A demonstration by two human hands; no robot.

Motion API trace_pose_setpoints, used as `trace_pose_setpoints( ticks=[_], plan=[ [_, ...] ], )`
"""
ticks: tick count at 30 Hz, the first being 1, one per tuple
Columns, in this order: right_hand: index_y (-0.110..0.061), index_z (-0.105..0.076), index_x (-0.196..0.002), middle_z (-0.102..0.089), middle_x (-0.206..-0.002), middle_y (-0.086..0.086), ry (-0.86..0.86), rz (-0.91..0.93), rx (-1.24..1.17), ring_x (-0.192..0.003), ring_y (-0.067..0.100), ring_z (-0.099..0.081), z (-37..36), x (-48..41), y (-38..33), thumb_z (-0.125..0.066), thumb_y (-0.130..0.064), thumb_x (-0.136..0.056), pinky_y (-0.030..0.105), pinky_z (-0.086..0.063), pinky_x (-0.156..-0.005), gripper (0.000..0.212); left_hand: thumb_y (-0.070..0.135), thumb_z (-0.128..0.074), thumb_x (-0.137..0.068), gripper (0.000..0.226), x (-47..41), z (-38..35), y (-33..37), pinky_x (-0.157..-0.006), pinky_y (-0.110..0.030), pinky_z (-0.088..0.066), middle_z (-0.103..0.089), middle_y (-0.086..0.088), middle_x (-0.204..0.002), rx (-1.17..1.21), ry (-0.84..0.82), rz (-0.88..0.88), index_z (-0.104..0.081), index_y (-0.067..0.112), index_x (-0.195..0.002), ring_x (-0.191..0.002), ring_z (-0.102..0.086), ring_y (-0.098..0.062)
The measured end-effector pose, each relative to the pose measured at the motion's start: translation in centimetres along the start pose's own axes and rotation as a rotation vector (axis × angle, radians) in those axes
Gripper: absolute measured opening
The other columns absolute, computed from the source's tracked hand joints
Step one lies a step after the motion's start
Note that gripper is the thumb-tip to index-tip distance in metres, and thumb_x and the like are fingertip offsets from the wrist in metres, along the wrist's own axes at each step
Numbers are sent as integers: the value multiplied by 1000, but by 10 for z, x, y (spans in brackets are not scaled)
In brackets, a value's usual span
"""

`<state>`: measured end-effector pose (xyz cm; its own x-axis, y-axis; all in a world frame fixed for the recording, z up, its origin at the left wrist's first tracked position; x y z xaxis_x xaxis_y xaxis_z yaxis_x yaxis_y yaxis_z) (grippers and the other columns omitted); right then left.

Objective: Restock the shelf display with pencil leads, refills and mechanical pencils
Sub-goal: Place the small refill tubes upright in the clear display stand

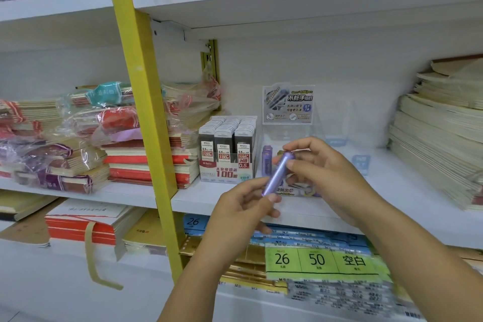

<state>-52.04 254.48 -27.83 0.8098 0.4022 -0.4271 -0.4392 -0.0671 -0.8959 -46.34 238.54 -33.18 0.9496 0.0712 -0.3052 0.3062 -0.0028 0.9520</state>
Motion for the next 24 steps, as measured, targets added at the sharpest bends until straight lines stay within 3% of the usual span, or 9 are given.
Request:
trace_pose_setpoints(
  ticks=[3, 5, 8, 10, 13, 20, 24],
  plan=[
    [-27, -63, -97, -75, -89, 1, 64, 22, 0, -72, 13, -72, -1, 2, 1, -67, -16, -89, 14, -50, -57, 14, 16, -75, -87, 33, -3, -6, -5, -61, -25, -57, -73, 9, -91, -156, 124, -88, -69, 43, -104, -80, -67, -5],
    [-30, -60, -96, -74, -91, -1, 146, 52, 39, -72, 13, -72, 2, 0, 1, -64, -13, -91, 22, -54, -60, 18, 27, -76, -86, 34, -4, -9, -8, -75, -20, -55, -68, 20, -97, -371, 180, -178, -64, 47, -109, -91, -62, 2],
    [-33, -48, -102, -71, -102, -9, 268, 192, 175, -90, 9, -69, 16, -3, -5, -56, -10, -95, 28, -54, -79, 25, 38, -66, -92, 41, -5, -10, -8, -101, -3, -28, -50, 26, -125, -802, 267, -400, -56, 37, -132, -118, -39, 9],
    [-37, -43, -101, -68, -106, -13, 283, 251, 287, -92, 2, -66, 22, -5, -4, -53, -10, -97, 16, -47, -80, 29, 35, -60, -97, 44, -7, -11, -11, -105, -2, -14, -48, 18, -134, -933, 243, -466, -53, 28, -140, -124, -28, 8],
    [-40, -42, -99, -65, -111, -16, 196, 219, 410, -94, -3, -64, 23, -6, 7, -50, -12, -98, 6, -44, -71, 29, 35, -55, -100, 46, -9, -10, -21, -109, -12, -14, -42, 11, -147, -989, 184, -434, -48, 26, -144, -134, -26, 1],
    [-52, -44, -96, -66, -109, -12, 97, 171, 497, -103, 2, -63, 26, -9, 15, -49, -18, -98, 25, -54, -77, 35, 38, -49, -101, 47, -12, -7, -31, -110, -19, -21, -37, 12, -147, -1005, 167, -400, -44, 30, -147, -136, -26, -2],
    [-47, -47, -97, -66, -105, -16, 57, 121, 536, -96, -4, -62, 27, -10, 24, -52, -16, -98, 14, -52, -73, 32, 40, -48, -101, 48, -12, -6, -32, -111, -19, -22, -36, 13, -148, -1001, 171, -399, -43, 31, -148, -137, -27, -2]
  ],
)
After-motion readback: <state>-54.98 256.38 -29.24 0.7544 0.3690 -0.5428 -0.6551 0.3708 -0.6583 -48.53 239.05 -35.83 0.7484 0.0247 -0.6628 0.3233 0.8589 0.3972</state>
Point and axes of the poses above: each hand's wrist, its own x-axis away from the middle knuckle, its own z-axis out of the back of the hand, y = z × x, the point moved 2 cm from there along -x, towards the middle knuckle
